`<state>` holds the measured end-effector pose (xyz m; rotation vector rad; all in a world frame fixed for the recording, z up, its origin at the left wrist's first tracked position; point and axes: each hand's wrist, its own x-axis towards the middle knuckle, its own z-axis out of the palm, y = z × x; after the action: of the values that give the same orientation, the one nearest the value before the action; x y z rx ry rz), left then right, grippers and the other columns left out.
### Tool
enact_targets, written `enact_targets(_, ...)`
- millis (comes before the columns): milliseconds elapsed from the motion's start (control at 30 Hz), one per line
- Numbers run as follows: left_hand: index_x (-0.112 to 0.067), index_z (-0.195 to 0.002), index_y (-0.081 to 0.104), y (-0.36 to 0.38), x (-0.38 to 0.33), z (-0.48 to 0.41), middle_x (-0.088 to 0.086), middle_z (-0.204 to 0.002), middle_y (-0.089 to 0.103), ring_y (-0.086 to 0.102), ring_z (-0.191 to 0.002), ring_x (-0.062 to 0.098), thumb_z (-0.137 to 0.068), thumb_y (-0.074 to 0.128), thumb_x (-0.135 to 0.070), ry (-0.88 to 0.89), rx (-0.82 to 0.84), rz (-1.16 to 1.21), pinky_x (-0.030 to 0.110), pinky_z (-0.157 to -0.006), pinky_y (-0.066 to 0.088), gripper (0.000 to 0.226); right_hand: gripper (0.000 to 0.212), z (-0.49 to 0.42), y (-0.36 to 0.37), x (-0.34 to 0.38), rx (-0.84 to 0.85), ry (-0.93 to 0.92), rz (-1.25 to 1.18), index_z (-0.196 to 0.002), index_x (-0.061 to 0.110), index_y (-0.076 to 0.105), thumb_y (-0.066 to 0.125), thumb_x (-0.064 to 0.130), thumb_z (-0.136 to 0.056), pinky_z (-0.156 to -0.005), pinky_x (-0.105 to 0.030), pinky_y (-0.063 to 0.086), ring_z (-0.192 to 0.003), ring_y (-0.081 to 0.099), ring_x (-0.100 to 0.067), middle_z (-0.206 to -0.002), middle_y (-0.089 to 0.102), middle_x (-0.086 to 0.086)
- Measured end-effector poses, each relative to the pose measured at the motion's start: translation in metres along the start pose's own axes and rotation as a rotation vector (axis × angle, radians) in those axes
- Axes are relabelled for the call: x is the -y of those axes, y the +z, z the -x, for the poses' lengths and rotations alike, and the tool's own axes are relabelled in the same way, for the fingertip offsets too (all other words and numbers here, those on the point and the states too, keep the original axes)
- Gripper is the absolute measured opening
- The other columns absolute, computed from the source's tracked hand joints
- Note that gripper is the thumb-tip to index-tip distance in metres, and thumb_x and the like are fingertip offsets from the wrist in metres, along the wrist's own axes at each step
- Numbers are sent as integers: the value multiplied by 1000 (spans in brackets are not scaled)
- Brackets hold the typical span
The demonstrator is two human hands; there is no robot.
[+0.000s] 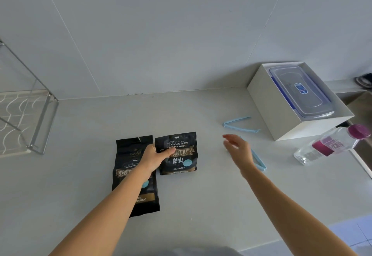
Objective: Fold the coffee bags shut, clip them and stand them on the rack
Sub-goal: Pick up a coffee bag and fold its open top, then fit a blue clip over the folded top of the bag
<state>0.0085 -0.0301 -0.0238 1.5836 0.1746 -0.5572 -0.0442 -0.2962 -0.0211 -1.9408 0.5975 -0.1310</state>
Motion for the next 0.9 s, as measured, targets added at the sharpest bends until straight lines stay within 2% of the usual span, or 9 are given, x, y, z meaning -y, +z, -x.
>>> enact_targets(100, -24, -81, 67, -1, 1, 0, -14, -69, 73, 68, -65, -4, -76, 75, -19, 10, 2, 6, 7, -49, 47, 11, 12, -1, -29, -28, -171, -46, 291, -96, 22, 68, 65, 21, -85, -90, -37, 44, -105, 58, -27, -110, 62, -7)
enact_targets(233, -23, -80, 68, -2, 1, 0, -15, -67, 74, 69, -66, -2, -76, 75, -18, 21, 13, 13, 7, -49, 48, 10, 43, 7, -46, -66, -81, 157, 682, -117, 27, 56, 71, 36, -78, -99, -46, 39, -124, 39, -30, -133, 41, -4)
enact_targets(300, -23, -79, 67, -1, 1, 0, -15, -66, 74, 69, -65, -3, -76, 75, -17, 22, 10, 17, 7, -48, 48, 10, 40, 15, -46, -78, -50, 177, 672, -115, 22, 58, 72, 22, -78, -94, -45, 42, -122, 38, -34, -131, 42, -9)
enact_targets(367, -23, -79, 67, -1, 1, 0, -14, -66, 73, 69, -65, -3, -76, 75, -17, 24, 9, 15, 7, -48, 48, 10, 28, 20, -41, -83, -47, 78, 608, -104, 15, 65, 69, 6, -77, -86, -40, 45, -114, 45, -35, -119, 50, -13)
enact_targets(500, -23, -81, 67, -1, 1, 0, -13, -69, 73, 69, -66, -2, -76, 75, -19, 23, 10, 6, 7, -49, 48, 10, 20, 20, -24, -65, 32, -7, 393, -92, 10, 69, 68, -3, -76, -77, -28, 41, -93, 59, -32, -98, 62, -13)
enact_targets(667, -25, -80, 67, -1, 1, 0, -12, -74, 72, 69, -67, -2, -76, 75, -20, 31, 13, -3, 8, -50, 49, 10, 24, 8, -8, -10, 162, -93, 133, -84, 18, 67, 66, -5, -77, -74, -42, 53, -81, 63, -25, -82, 66, -2)
enact_targets(700, -25, -79, 67, -1, 2, 1, -13, -73, 73, 69, -67, -2, -76, 75, -20, 33, 11, -2, 8, -50, 49, 10, 26, 6, -7, -1, 178, -130, 135, -84, 21, 67, 67, -4, -77, -74, -39, 53, -82, 64, -22, -82, 67, 0)
enact_targets(833, -25, -82, 68, -2, 3, 0, -11, -76, 74, 70, -71, 2, -75, 75, -22, 33, 12, -6, 9, -52, 50, 10, 27, 0, 0, 27, 242, -281, 317, -84, 28, 67, 68, 2, -79, -67, -9, 48, -81, 62, -13, -89, 68, 4)
enact_targets(900, -24, -85, 67, -2, 3, 0, -9, -82, 73, 69, -74, 4, -76, 75, -23, 30, 15, -20, 12, -54, 50, 12, 22, 0, 4, 38, 265, -353, 401, -87, 26, 67, 66, 5, -81, -67, -11, 47, -82, 61, -14, -92, 69, 4)
